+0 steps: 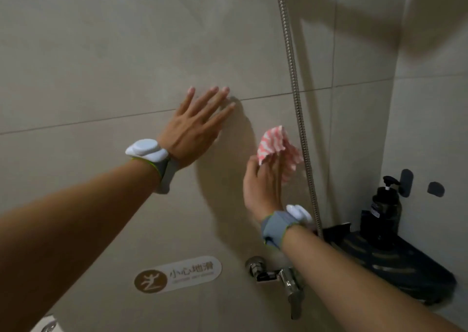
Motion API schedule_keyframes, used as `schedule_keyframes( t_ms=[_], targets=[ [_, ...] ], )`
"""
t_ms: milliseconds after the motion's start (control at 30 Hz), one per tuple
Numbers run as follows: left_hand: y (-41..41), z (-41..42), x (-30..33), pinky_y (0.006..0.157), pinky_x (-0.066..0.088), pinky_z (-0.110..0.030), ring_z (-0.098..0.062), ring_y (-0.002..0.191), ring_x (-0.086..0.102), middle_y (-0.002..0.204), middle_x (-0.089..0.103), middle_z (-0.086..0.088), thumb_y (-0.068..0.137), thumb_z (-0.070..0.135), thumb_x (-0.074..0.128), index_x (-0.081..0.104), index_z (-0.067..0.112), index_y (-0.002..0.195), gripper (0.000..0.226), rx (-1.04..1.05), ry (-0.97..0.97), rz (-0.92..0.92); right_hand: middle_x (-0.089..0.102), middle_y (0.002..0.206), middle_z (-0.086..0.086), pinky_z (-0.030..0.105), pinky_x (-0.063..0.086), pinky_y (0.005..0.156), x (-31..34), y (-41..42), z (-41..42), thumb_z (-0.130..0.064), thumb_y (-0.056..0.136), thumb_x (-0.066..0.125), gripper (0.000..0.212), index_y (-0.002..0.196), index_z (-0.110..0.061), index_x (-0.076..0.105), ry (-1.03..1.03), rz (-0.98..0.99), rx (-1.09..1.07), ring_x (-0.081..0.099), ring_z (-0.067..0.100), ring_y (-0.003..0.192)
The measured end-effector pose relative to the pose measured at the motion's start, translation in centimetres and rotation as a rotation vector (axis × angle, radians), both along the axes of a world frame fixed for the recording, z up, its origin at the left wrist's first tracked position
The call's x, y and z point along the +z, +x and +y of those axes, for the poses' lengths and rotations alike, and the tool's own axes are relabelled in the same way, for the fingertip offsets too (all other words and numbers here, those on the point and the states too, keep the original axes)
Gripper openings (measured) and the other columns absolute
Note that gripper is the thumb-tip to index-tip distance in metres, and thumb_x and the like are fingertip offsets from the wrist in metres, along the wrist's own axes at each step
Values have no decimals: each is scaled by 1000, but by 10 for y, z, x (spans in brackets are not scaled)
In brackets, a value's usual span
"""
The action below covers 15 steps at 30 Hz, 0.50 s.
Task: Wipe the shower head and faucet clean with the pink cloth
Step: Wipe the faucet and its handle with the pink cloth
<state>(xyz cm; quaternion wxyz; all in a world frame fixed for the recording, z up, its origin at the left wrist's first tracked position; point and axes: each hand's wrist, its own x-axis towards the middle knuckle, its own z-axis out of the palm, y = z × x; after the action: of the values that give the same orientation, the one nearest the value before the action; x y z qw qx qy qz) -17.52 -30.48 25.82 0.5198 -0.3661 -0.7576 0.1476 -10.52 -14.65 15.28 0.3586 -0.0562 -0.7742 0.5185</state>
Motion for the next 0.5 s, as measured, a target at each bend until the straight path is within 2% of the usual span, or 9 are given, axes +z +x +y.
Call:
schedule_keyframes(
  t_ms=[100, 233, 333, 400, 467, 500],
  targets=[
    [-21, -12, 13, 129, 18, -57, -31, 158, 24, 171, 24, -9, 107, 21, 53, 30, 16, 163, 60, -31, -49, 46, 17, 159, 35, 49, 3, 126, 16, -35, -6, -28, 100, 36, 61, 144, 14, 38, 238, 52, -239, 5, 45, 153],
    [-41, -21, 12, 130, 17, -52, -28, 160, 20, 172, 21, -7, 112, 28, 38, 24, 16, 165, 56, -51, -104, 149, 29, 155, 33, 57, 11, 122, 9, -60, -24, -33, 93, 28, 67, 140, 12, 45, 456, 9, -389, 12, 50, 149],
    [-48, -20, 8, 129, 20, -52, -25, 160, 20, 172, 22, -6, 113, 31, 34, 23, 18, 165, 55, -76, -77, 215, 38, 147, 35, 66, 12, 119, -48, -62, -57, -32, 89, 38, 64, 131, 14, 53, 639, 34, -361, 14, 55, 147],
    [-50, -20, 6, 129, 21, -52, -26, 159, 23, 171, 24, -6, 113, 32, 35, 25, 18, 165, 54, -99, -60, 237, 39, 147, 35, 68, 15, 116, -99, -54, -78, -34, 89, 40, 64, 134, 9, 54, 791, -8, -274, 20, 56, 144],
    [-49, -19, 5, 129, 22, -51, -26, 158, 25, 171, 25, -6, 113, 33, 36, 27, 18, 164, 54, -116, -46, 252, 37, 153, 30, 65, 20, 114, -137, -42, -87, -40, 90, 40, 70, 146, 2, 42, 864, -72, -193, 32, 53, 142],
    [-48, -20, 5, 128, 23, -52, -26, 158, 25, 171, 26, -6, 113, 33, 36, 27, 18, 164, 54, -123, -44, 255, 40, 153, 27, 60, 25, 112, -147, -38, -88, -42, 90, 42, 71, 146, 0, 43, 868, -99, -179, 39, 49, 140]
  ],
)
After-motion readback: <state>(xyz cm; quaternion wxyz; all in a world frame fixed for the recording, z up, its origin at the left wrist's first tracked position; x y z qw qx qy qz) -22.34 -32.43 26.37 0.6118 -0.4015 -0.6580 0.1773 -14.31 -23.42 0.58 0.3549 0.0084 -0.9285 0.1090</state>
